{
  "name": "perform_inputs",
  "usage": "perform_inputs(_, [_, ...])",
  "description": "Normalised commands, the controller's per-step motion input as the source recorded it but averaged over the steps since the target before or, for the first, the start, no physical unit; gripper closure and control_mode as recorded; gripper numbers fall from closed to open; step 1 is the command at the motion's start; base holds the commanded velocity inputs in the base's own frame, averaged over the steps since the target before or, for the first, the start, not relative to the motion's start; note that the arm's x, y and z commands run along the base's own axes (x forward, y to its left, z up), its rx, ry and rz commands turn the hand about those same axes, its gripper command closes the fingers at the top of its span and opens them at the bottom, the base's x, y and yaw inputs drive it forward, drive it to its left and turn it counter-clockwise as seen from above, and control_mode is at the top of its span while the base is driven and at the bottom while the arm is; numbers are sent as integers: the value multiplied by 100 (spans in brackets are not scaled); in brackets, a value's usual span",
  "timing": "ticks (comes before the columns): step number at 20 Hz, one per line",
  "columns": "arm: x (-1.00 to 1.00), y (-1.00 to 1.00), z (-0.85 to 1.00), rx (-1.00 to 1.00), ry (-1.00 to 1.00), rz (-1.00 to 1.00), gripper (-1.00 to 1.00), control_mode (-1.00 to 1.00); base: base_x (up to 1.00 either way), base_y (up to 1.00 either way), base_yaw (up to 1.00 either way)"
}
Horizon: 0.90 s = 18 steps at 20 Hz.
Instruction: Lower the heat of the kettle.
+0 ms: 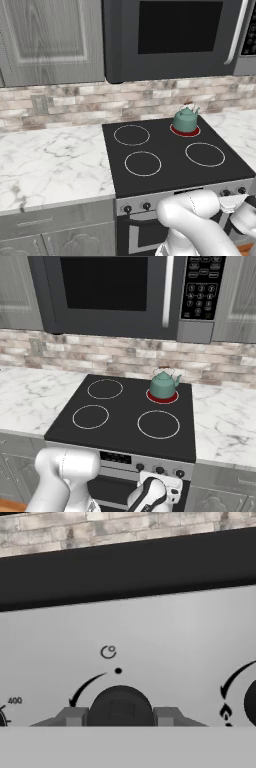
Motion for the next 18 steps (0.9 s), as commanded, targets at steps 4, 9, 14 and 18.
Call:
perform_inputs(4, [0, -10, 0, 19, 0, 0, 100, -100, 0, 0, 0])
perform_inputs(9, [-1, -2, 0, 18, -2, 0, 100, -100, 0, 0, 0])
perform_inputs(14, [-7, 0, 0, 18, -3, 0, 100, -100, 0, 0, 0])
perform_inputs(18, [-15, 0, 0, 16, -6, 0, 100, -100, 0, 0, 0])
